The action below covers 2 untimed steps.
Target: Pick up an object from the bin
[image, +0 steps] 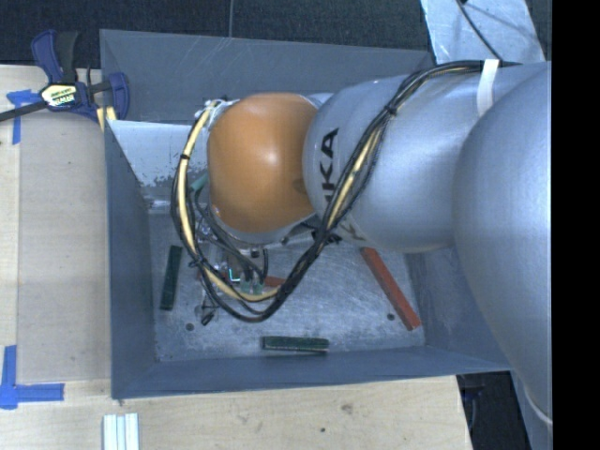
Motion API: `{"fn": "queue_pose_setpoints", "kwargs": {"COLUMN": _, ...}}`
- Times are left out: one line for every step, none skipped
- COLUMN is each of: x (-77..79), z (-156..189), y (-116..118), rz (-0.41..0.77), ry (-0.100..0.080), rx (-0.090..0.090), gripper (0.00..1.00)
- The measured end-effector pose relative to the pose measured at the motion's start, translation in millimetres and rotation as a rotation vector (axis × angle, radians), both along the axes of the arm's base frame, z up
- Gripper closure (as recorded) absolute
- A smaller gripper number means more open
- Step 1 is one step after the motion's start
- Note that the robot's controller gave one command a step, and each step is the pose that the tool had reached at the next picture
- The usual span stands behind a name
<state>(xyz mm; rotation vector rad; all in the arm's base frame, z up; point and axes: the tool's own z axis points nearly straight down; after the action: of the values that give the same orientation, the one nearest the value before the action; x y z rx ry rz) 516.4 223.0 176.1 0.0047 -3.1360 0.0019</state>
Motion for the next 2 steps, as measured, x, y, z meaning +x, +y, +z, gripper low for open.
{"fn": "queue_pose_setpoints", "kwargs": {"x": 36.0, "z": -110, "y": -91, "rz": -0.023, "ry": -0.002, "rx": -0.003, "gripper": 0.0}}
{"fn": "queue_pose_setpoints", "kwargs": {"x": 28.1, "z": -74, "y": -65, "rz": 0.022, "ry": -0.012, "rx": 0.004, "gripper": 0.0}}
